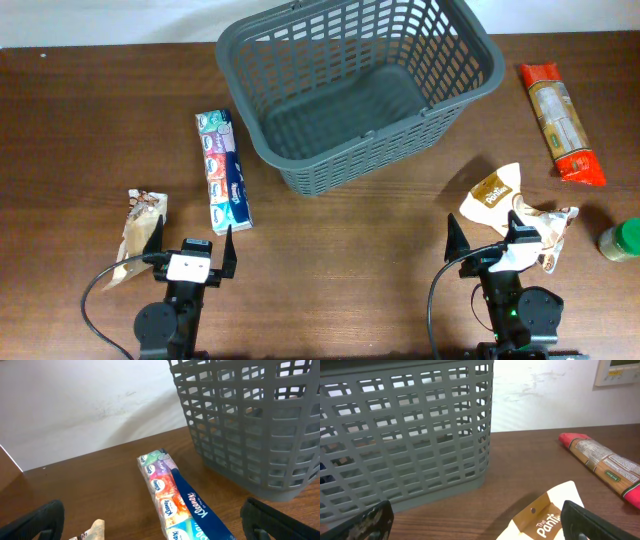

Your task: Pack container

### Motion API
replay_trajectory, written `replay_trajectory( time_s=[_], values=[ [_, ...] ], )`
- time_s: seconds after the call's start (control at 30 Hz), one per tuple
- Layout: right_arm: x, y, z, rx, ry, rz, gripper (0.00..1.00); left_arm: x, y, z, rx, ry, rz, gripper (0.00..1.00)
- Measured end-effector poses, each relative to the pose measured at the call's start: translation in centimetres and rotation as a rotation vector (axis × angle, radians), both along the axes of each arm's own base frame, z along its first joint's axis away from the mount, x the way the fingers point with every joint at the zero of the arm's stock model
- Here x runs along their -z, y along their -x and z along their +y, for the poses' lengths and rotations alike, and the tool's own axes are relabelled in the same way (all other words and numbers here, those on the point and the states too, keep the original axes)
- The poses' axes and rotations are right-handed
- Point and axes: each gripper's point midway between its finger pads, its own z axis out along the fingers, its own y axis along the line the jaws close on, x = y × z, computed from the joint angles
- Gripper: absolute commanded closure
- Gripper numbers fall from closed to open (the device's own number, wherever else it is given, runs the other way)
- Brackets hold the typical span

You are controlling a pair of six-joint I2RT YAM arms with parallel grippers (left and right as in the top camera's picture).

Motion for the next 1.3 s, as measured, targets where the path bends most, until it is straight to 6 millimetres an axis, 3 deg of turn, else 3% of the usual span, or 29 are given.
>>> replay_trajectory(
  time_s=[1.1, 1.3],
  values=[
    [0.1, 0.0, -0.5, 0.026, 0.001, 0.004, 0.01, 0.0, 0.0, -0.1, 0.004, 0.003, 0.000, 0.01],
    [0.0, 0.0, 0.4, -0.019, -0.041, 0.002, 0.01, -0.2, 0.1, -1.1, 0.057, 0.165, 0.011, 0.01]
  ],
)
